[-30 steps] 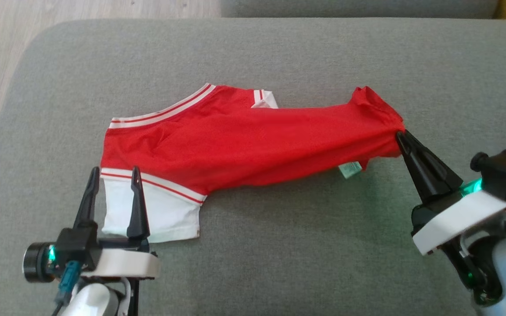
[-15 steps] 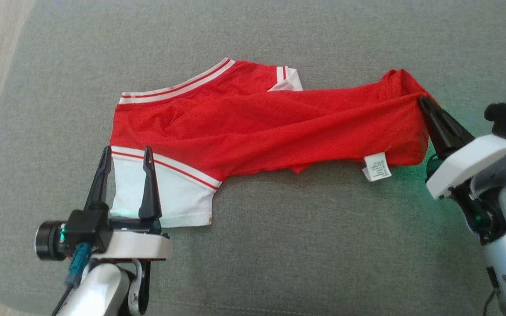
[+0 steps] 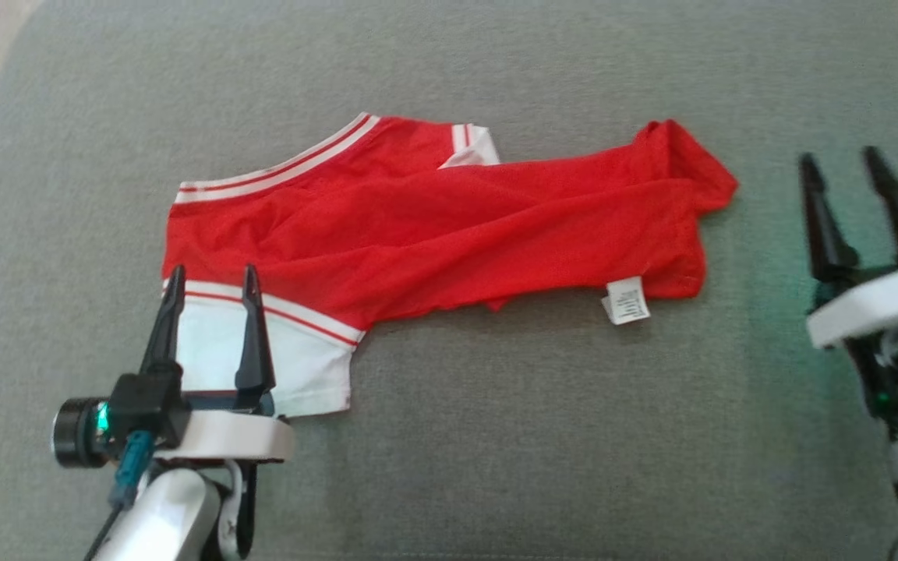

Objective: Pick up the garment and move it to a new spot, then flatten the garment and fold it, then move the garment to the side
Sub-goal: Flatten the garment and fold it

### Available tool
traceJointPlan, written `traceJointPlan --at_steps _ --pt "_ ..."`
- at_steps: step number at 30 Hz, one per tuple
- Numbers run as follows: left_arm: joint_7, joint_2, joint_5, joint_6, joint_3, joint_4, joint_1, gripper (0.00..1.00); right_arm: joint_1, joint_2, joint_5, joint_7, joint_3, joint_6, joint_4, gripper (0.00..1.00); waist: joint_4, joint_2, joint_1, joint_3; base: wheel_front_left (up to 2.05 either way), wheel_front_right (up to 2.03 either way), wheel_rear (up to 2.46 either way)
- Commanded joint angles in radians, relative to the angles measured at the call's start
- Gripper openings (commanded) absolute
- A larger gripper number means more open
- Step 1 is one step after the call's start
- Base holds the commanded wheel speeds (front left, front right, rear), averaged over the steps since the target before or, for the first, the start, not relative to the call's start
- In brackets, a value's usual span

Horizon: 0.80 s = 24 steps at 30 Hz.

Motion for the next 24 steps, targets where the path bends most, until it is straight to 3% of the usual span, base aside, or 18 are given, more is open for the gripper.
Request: traceJointPlan --at_steps 1,7,14,24 --pt "-0.011 0.03 -0.009 0.005 0.046 -0.022 -0.017 1.0 0.013 -0.016 -0.011 -0.012 0.005 -0.001 -0.039 1.0 -0.013 0.0 0.0 -0.012 0.0 0.0 0.0" --pt "0.006 0.064 -0.014 0.025 0.066 -0.038 0.016 1.0 0.136 0.067 -0.166 -0.021 -0.081 -0.001 -0.223 1.0 -0.042 0.0 0.0 -0.046 0.0 0.0 0.0" --pt "0.032 0.1 -0.016 0.041 0.072 -0.057 0.063 1.0 0.294 0.169 -0.238 0.039 -0.092 -0.001 -0.411 1.0 -0.058 0.0 0.0 -0.082 0.0 0.0 0.0" --pt "0.057 0.122 -0.023 0.047 0.061 -0.056 0.112 1.0 0.379 0.232 -0.248 0.082 -0.071 -0.001 -0.495 1.0 -0.077 0.0 0.0 -0.113 0.0 0.0 0.0"
